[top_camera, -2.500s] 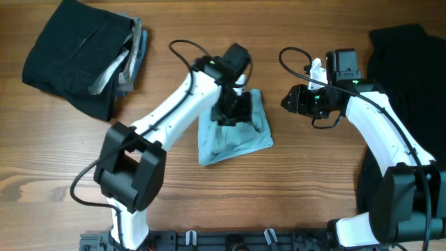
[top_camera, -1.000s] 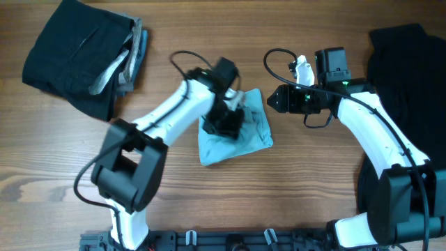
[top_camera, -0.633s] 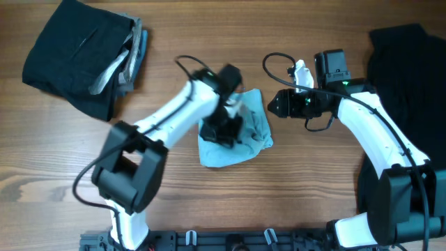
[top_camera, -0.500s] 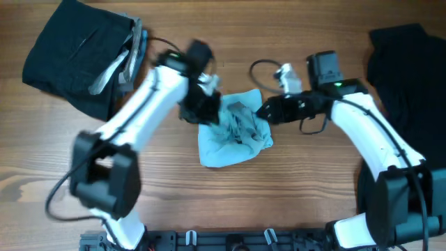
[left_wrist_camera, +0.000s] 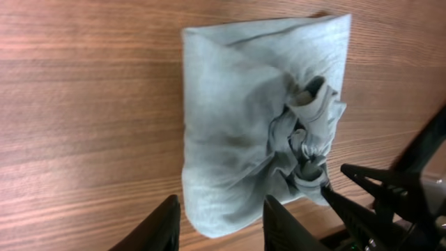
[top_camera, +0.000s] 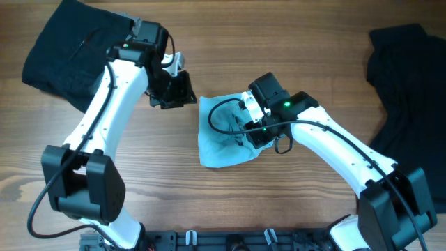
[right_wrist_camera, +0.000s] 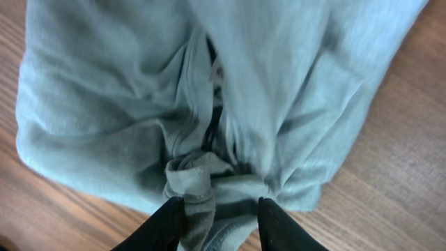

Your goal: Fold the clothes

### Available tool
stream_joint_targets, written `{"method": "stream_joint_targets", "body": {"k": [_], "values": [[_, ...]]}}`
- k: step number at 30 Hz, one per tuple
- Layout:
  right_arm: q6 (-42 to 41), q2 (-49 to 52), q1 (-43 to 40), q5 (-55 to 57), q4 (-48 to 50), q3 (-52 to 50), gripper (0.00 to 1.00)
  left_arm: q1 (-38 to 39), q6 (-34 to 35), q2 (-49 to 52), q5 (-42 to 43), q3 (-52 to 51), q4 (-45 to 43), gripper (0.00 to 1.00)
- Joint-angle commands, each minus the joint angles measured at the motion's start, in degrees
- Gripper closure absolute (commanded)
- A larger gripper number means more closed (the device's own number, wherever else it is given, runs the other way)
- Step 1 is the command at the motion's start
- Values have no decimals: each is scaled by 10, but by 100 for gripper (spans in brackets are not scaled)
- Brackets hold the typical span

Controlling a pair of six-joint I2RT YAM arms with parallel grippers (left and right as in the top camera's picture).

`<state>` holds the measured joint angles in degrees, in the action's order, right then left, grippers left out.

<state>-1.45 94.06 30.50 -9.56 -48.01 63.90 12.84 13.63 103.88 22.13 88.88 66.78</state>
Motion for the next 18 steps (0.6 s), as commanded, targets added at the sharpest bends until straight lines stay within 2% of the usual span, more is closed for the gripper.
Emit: {"method": "stream_joint_targets", "body": {"k": [1,2,4,8,9,10,11,12,13,18], "values": [[50,7,1,-72,-9,-3,77,28,1,13,-28,-3,-12,59],[55,7,1,-85,-6,-7,95,36,1,14,-39,-12,-24,57],[7,9,-3,-47,5,-7,96,44,1,14,-40,-33,-40,56],[-176,9,-72,169,38,-7,96,47,1,19,-40,-75,-58,56],[-223,9,-118,186,27,-7,96,47,1,19,-40,-94,-68,55],[-236,9,-147,169,16,-7,95,47,1,19,-37,-107,-75,54],[-228,9,-168,142,11,-7,81,47,3,19,-35,-118,-83,54],[-198,9,-183,104,10,-7,62,48,3,19,-33,-126,-89,54],[-146,9,-193,61,12,-7,53,49,3,19,-26,-137,-102,54],[33,8,-195,-151,53,-6,40,56,5,19,-1,-167,-150,53]]}}
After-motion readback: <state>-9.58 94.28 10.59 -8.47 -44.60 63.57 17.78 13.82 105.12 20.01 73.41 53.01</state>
